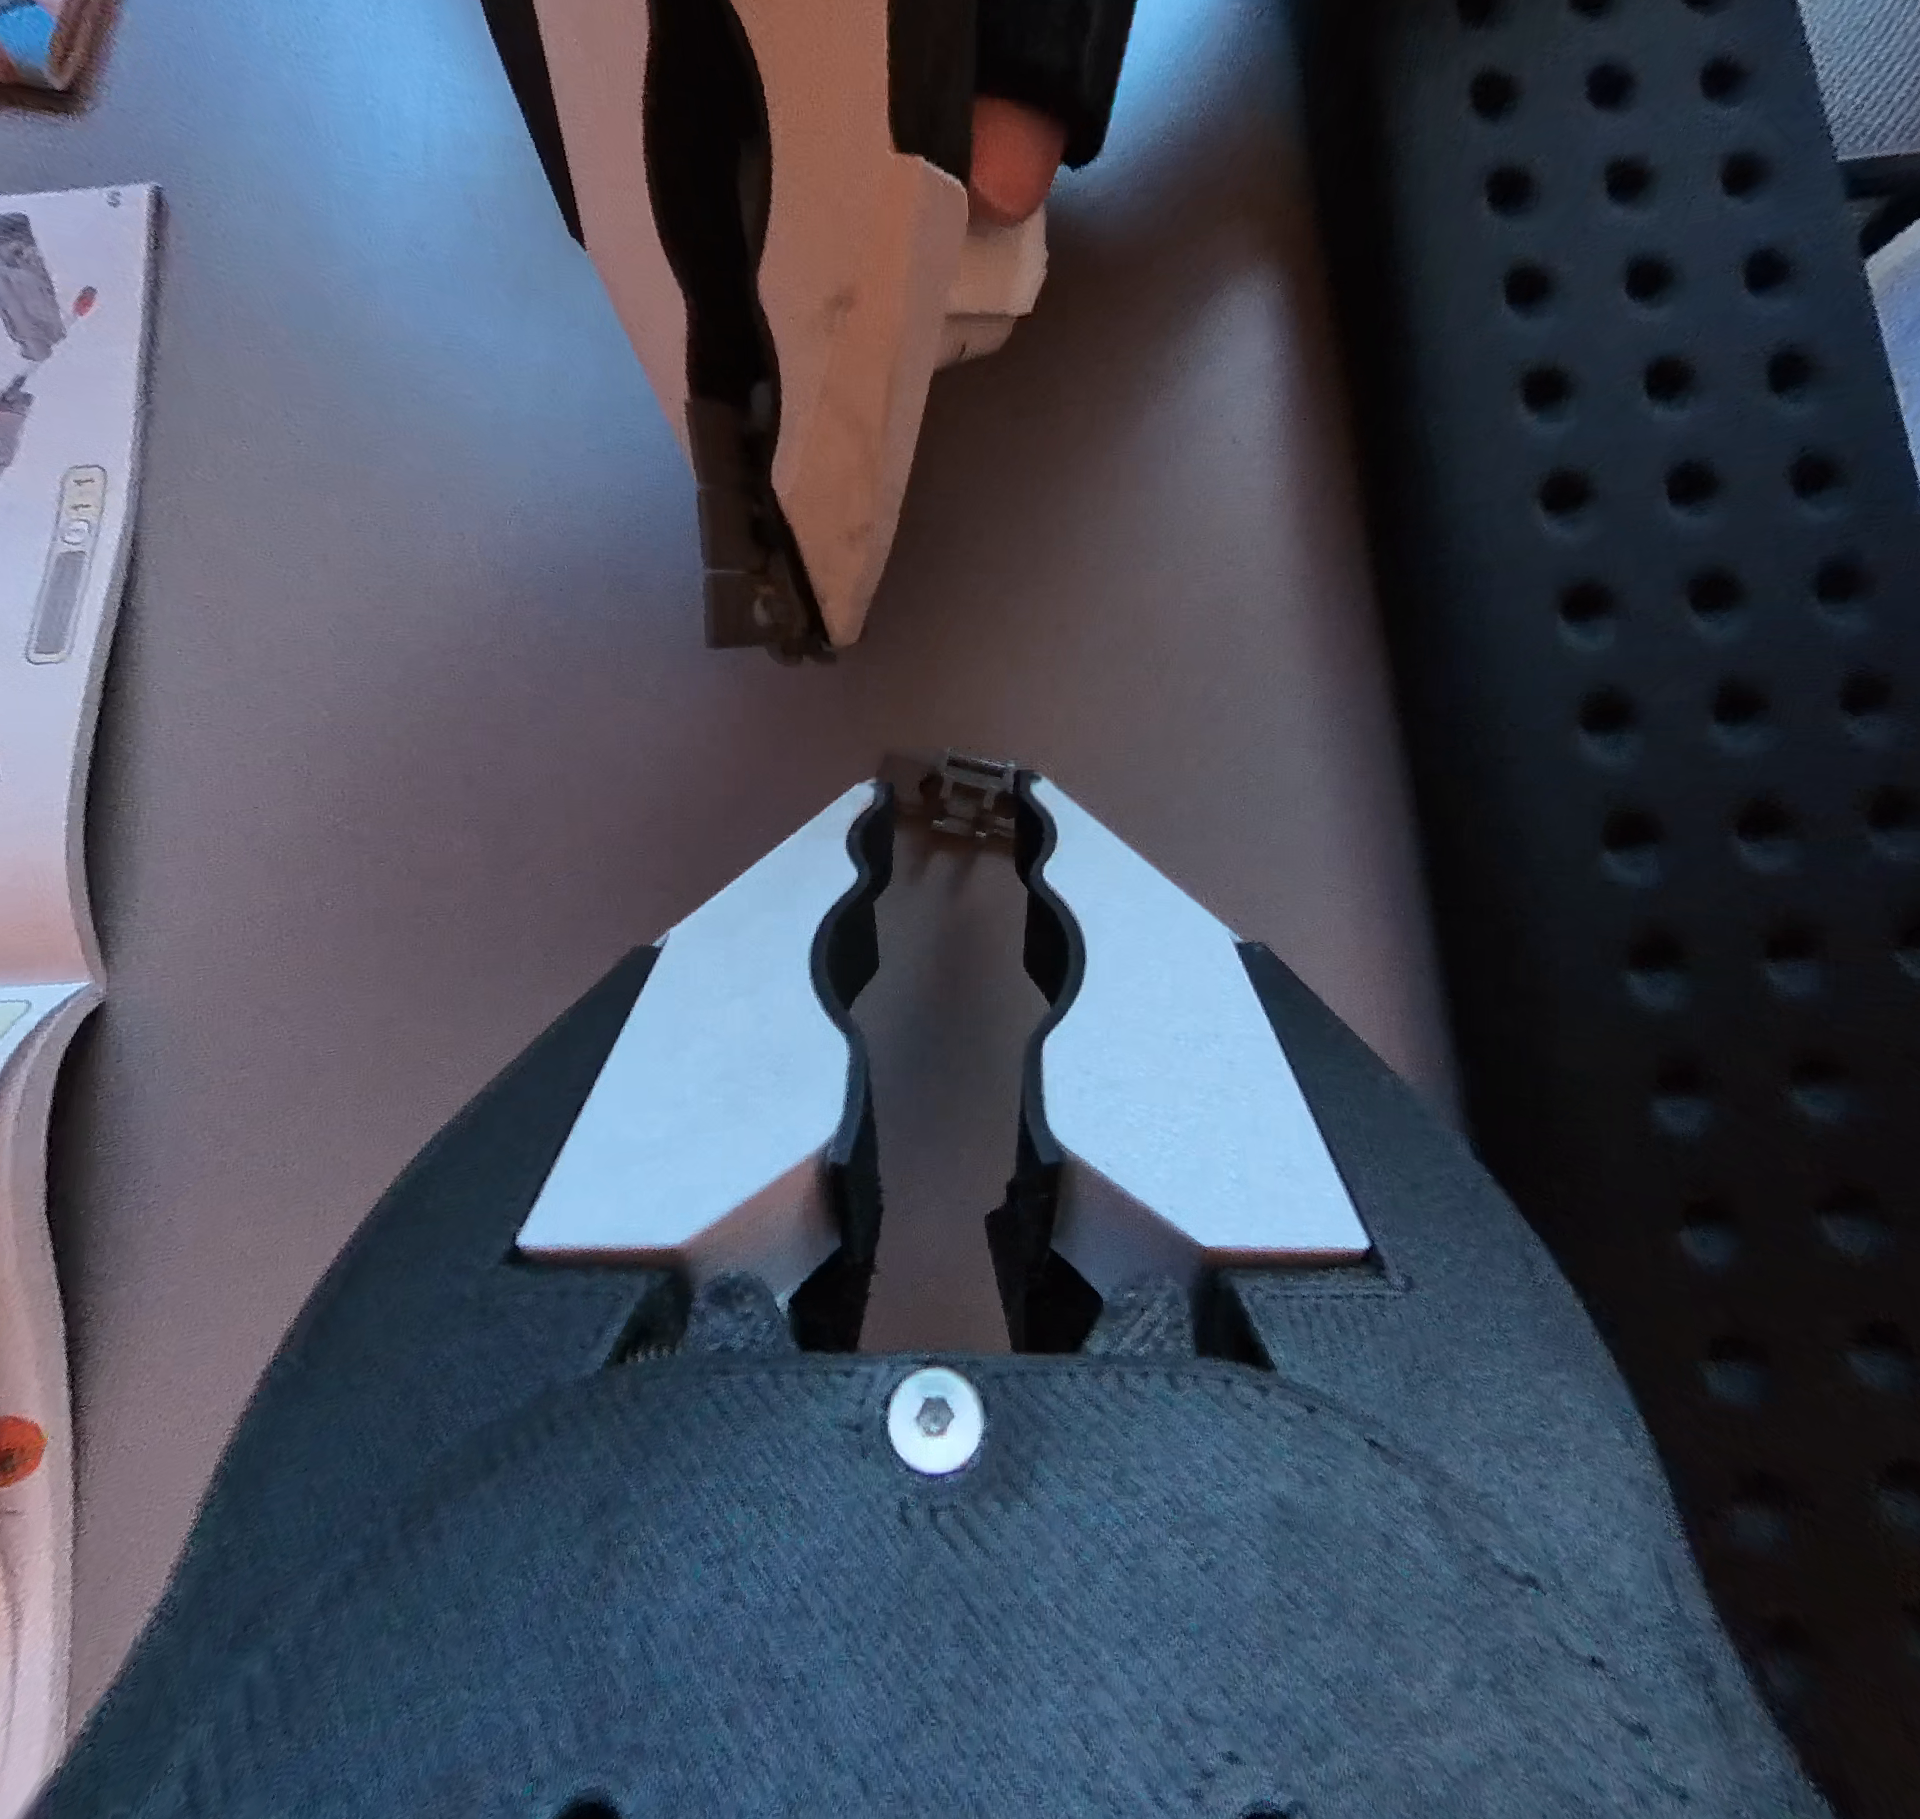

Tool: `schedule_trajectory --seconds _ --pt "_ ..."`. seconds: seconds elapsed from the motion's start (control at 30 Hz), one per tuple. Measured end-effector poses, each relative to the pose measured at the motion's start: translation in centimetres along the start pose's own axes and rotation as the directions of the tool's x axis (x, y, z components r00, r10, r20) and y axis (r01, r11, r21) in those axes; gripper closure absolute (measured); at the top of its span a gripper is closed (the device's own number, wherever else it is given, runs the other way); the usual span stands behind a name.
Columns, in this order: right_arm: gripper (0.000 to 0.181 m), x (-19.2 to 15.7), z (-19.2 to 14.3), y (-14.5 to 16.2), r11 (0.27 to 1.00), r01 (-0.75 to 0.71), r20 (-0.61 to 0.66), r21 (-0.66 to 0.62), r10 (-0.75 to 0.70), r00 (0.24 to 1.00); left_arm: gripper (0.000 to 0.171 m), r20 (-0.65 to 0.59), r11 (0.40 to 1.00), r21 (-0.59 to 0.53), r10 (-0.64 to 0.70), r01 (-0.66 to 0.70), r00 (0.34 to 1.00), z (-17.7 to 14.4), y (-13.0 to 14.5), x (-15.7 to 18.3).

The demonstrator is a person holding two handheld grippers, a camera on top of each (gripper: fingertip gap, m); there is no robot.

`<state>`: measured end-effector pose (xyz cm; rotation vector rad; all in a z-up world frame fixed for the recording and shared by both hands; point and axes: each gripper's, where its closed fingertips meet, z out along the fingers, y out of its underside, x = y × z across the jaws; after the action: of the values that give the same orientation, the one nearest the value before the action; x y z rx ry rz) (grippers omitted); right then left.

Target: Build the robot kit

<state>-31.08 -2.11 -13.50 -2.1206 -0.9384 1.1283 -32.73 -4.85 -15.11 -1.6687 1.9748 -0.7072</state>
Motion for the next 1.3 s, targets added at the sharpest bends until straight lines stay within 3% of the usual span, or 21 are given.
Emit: schedule_trajectory --seconds 0.23,0.53,0.8,1.1,1.3 --pt "0.176 0.0 0.0 0.1 0.999 -0.038 0.028 -0.003 0.038 0.999 0.147 -0.062 1.000 -0.027 0.000 -0.001 0.998 1.0 0.3 0.5" --pt "0.176 -0.1 0.0 0.2 0.993 -0.117 0.082 0.002 0.116 0.990 0.136 0.028 0.999 -0.015 0.036 -0.036 0.999 1.1 0.4 -0.2" --pt "0.176 0.1 0.1 0.4 0.994 -0.113 0.075 -0.008 0.114 0.991 0.139 -0.002 0.997 -0.044 -0.061 0.061 0.998 0.2 1.4 0.4" --pt "0.176 0.1 0.1 0.3 0.994 -0.110 0.073 -0.007 0.110 0.991 0.149 -0.063 0.985 -0.008 -0.173 0.173 0.983 0.6 0.4 4.1" --pt "0.176 0.3 0.0 0.2 0.994 -0.106 0.064 0.002 0.106 0.992 0.147 0.073 0.969 0.046 -0.244 0.241 0.967 -0.3 0.4 1.2"
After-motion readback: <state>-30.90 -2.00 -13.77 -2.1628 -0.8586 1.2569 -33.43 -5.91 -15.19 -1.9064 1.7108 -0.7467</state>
